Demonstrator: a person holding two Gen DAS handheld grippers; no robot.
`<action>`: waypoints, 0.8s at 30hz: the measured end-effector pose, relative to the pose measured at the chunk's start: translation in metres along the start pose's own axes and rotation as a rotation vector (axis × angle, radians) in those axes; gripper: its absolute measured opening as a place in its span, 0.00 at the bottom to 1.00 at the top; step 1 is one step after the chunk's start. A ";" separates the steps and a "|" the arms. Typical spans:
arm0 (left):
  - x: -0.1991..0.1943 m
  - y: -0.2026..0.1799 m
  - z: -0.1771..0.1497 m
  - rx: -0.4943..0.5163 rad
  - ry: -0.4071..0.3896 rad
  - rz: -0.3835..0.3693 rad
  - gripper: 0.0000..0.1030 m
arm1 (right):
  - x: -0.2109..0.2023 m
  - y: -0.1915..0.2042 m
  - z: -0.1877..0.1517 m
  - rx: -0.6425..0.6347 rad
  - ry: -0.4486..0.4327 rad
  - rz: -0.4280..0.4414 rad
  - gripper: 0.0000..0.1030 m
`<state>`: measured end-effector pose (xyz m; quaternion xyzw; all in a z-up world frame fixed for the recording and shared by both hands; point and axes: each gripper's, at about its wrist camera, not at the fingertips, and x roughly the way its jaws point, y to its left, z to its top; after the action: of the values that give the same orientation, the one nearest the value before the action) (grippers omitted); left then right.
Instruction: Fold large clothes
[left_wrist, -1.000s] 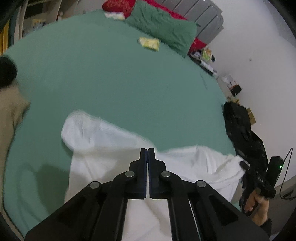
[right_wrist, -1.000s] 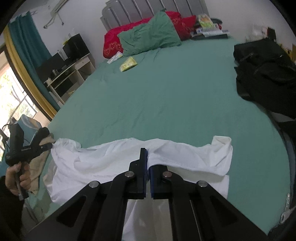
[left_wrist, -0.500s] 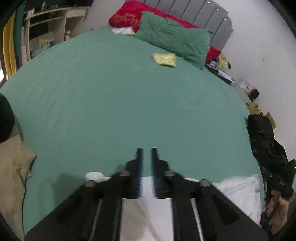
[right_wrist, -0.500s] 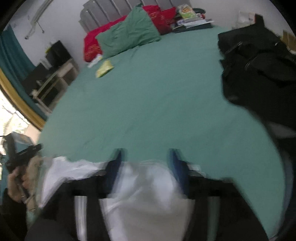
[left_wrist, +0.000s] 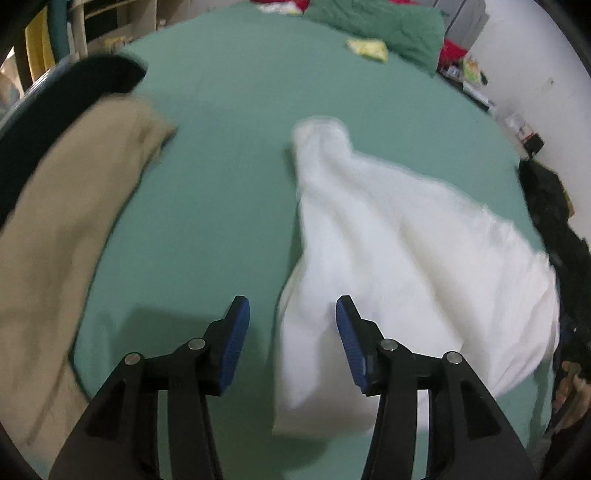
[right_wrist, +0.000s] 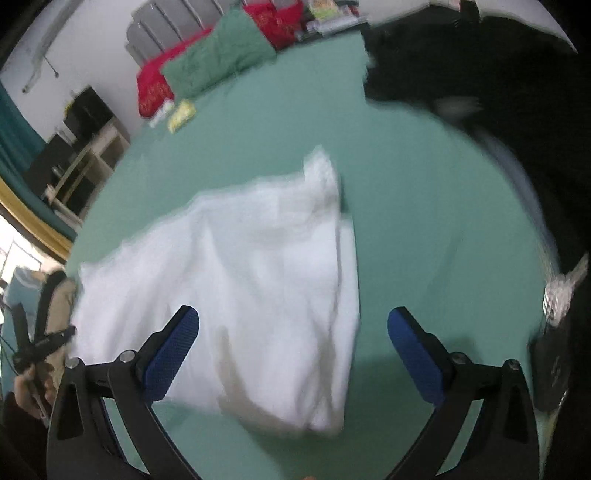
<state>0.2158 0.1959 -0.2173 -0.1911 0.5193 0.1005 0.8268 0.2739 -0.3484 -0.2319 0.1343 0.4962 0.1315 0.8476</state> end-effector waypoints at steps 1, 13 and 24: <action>0.001 0.002 -0.005 0.001 0.013 0.004 0.50 | 0.005 -0.002 -0.010 0.014 0.019 0.011 0.87; -0.033 0.006 -0.049 0.111 -0.042 -0.005 0.05 | -0.032 0.001 -0.043 0.010 0.009 0.000 0.08; -0.075 0.039 -0.118 0.013 0.043 -0.023 0.06 | -0.044 -0.012 -0.100 0.058 0.196 -0.036 0.14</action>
<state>0.0714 0.1839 -0.2043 -0.1939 0.5356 0.0837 0.8176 0.1661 -0.3659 -0.2480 0.1364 0.5829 0.1140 0.7928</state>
